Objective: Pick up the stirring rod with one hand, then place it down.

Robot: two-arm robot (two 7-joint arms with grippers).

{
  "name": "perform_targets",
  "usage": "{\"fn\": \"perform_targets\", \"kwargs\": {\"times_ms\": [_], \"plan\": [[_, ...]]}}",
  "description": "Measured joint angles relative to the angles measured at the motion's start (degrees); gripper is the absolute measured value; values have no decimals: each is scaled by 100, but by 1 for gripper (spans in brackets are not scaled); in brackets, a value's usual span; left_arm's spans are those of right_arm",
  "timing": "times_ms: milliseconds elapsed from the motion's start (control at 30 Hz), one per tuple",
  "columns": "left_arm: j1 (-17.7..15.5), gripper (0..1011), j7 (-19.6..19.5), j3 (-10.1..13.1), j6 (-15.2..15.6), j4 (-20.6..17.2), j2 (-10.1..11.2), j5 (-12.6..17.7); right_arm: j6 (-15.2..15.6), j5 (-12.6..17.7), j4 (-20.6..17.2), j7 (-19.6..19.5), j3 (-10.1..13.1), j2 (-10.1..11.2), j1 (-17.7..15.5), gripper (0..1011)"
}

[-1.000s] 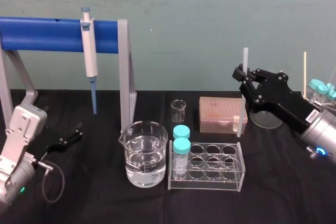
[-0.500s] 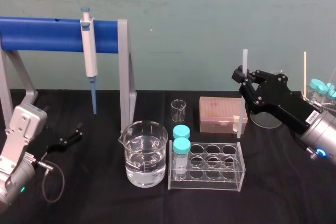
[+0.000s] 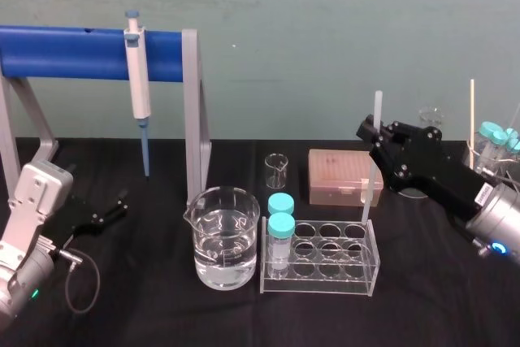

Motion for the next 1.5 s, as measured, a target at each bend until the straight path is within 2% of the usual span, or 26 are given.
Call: {"fn": "perform_targets", "kwargs": {"times_ms": [233, 967, 1167, 1500], "plan": [[0, 1000, 0, 0, 0, 0, 0, 0, -207, -30, 463, 111, -131, -85, 8, 72], [0, 1000, 0, 0, 0, 0, 0, 0, -603, -252, 1241, 319, -347, -374, 166, 71], [0, 1000, 0, 0, 0, 0, 0, 0, -620, -333, 1429, 310, -377, -430, 178, 71], [0, 1000, 0, 0, 0, 0, 0, 0, -540, -373, 1497, 241, -376, -476, 131, 71]]}}
